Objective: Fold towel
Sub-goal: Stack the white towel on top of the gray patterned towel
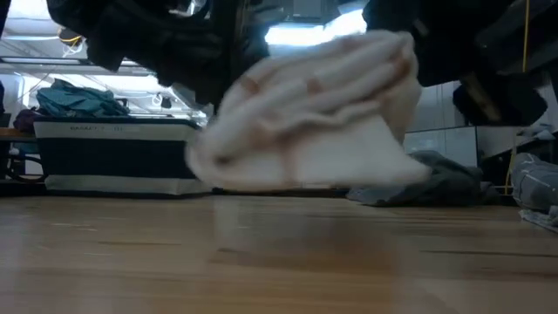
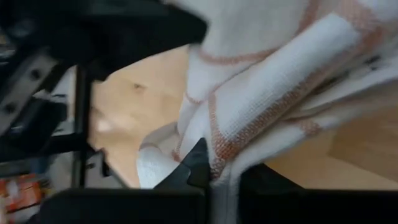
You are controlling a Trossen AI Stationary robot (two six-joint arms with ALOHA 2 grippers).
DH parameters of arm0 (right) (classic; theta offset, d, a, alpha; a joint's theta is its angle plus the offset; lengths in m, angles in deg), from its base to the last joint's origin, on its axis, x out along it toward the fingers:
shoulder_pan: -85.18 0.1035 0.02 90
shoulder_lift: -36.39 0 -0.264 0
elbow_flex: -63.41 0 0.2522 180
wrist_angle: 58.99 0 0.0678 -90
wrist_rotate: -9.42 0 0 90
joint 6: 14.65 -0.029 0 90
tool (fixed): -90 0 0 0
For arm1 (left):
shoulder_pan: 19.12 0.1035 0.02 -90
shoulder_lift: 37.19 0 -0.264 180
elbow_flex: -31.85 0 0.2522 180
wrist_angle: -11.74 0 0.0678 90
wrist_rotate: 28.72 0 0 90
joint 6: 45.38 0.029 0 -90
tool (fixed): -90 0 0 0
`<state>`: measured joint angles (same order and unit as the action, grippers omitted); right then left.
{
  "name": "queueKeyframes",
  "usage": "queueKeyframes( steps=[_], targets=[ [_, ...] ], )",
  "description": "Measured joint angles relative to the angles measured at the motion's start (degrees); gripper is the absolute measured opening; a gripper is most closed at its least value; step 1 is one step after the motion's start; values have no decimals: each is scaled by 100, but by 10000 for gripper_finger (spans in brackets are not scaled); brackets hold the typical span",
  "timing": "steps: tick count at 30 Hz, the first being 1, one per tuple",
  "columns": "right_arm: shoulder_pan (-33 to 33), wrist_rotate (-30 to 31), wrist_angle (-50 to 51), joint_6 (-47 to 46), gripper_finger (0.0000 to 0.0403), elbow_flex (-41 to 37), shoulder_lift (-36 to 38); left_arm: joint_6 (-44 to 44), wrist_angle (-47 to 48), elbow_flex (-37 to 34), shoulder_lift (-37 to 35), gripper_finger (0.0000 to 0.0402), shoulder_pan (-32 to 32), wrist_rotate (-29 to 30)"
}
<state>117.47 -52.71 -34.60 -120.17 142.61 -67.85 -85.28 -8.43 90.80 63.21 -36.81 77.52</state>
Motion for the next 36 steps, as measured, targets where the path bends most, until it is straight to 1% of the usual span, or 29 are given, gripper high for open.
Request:
queueKeyframes(
  steps=[4, 8, 13, 17, 21, 23, 26, 30, 33, 36],
  targets=[
    [0, 0, 788, -81, 26, 344, 3, 164, -3, 138, -2, 1, -11, -80],
    [-2, -24, 987, -79, 15, 401, 6, 247, 89, 144, -5, 0, -11, -97],
    [-97, -297, 1253, -76, 30, 399, -67, 252, 537, 144, -11, 0, -13, -99],
    [-77, 3, 1183, -111, 28, 399, -103, 467, 312, 144, -11, 0, -22, -184],
    [41, 270, 921, -114, 16, 401, -103, 570, -141, 147, -11, 0, -28, -582],
    [122, 476, 805, -119, 16, 414, -103, 517, -296, 151, -11, 0, -31, -691],
    [267, 810, 918, -291, 22, 580, -103, 368, -429, 229, -11, 0, -33, -975],
    [506, 1077, 1650, -536, 19, 1022, -103, 348, -438, 495, -11, 0, -65, -1325],
    [679, 1170, 2386, -855, 16, 1408, -103, 499, -425, 786, -11, 0, -85, -1488],
    [859, 1242, 3062, -1246, 19, 1731, -103, 665, -410, 1042, -11, 0, -90, -1524]
  ],
)
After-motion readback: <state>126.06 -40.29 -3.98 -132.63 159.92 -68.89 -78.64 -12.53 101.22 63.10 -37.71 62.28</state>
